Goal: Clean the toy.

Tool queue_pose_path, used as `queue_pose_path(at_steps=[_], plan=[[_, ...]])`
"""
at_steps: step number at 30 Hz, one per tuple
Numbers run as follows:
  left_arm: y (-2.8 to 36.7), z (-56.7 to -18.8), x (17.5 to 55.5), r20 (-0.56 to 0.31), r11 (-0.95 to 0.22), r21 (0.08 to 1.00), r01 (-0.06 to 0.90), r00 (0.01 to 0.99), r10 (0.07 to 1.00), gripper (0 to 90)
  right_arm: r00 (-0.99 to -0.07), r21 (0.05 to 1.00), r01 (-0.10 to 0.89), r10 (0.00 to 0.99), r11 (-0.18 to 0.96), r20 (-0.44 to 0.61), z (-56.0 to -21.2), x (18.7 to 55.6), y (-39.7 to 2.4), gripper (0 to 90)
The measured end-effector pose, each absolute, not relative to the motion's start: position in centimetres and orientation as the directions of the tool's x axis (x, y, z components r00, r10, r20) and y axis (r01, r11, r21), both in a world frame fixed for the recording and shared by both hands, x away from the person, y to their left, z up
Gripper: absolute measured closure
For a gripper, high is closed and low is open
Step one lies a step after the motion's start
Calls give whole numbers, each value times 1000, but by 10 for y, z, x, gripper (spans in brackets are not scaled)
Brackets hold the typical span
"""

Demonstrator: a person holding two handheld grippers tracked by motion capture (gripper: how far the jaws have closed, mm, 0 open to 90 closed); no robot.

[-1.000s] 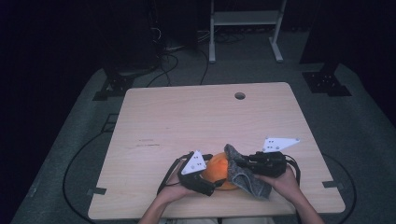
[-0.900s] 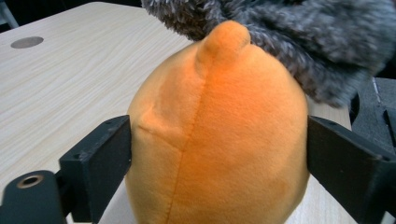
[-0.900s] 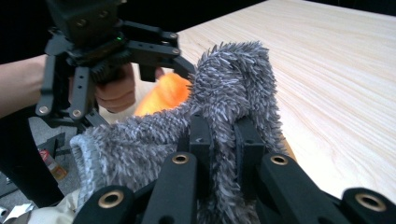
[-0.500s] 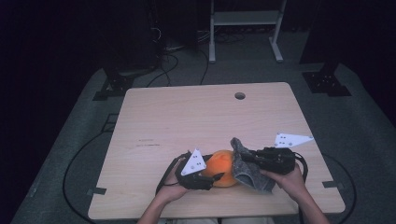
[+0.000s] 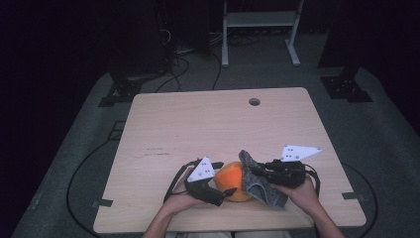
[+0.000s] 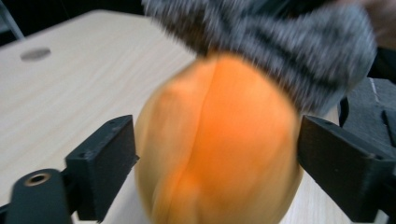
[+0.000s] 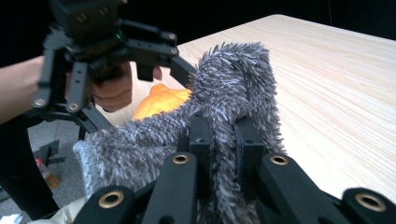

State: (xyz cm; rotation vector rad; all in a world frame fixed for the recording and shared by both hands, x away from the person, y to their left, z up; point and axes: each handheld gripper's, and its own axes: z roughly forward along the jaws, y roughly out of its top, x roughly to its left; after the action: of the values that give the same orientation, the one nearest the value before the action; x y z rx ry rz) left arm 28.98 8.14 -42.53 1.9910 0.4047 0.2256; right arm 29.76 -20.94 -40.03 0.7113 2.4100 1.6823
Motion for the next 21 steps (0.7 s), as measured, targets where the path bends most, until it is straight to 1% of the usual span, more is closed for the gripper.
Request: queue_pose_path(at_steps=[2,3,4,6,8,11,13,16,18,19,21], plan=[[81,-431,292,-39,-398,896,195,929,367,127,-882,911,313,439,269,174,-402,299,-211,803],[81,-432,291,-28,-395,901,182,930,366,153,-880,909,319,440,267,179,-403,300,-211,803],[80,-433,290,-20,-387,906,175,928,372,218,-878,909,321,445,267,179,-404,301,-213,803],[80,-432,289,-10,-374,912,168,921,390,303,-868,907,338,455,252,197,-407,304,-218,802],[81,-431,289,-14,-362,916,174,915,403,334,-852,900,357,482,250,204,-410,306,-224,802],[84,-426,288,-19,-339,925,175,909,416,362,-832,889,381,512,253,211,-415,310,-232,803],[85,-421,288,-16,-336,926,173,907,421,371,-831,898,378,510,225,222,-410,308,-236,803],[86,-413,286,17,-366,917,160,901,434,373,-858,924,330,470,192,209,-396,302,-233,803],[85,-413,285,22,-375,914,157,902,431,374,-875,934,310,439,179,206,-389,298,-228,803],[83,-413,284,25,-379,912,155,903,429,377,-886,937,299,416,179,203,-386,296,-222,803],[80,-413,283,20,-374,914,156,905,426,378,-895,935,287,405,208,185,-385,294,-212,802]])
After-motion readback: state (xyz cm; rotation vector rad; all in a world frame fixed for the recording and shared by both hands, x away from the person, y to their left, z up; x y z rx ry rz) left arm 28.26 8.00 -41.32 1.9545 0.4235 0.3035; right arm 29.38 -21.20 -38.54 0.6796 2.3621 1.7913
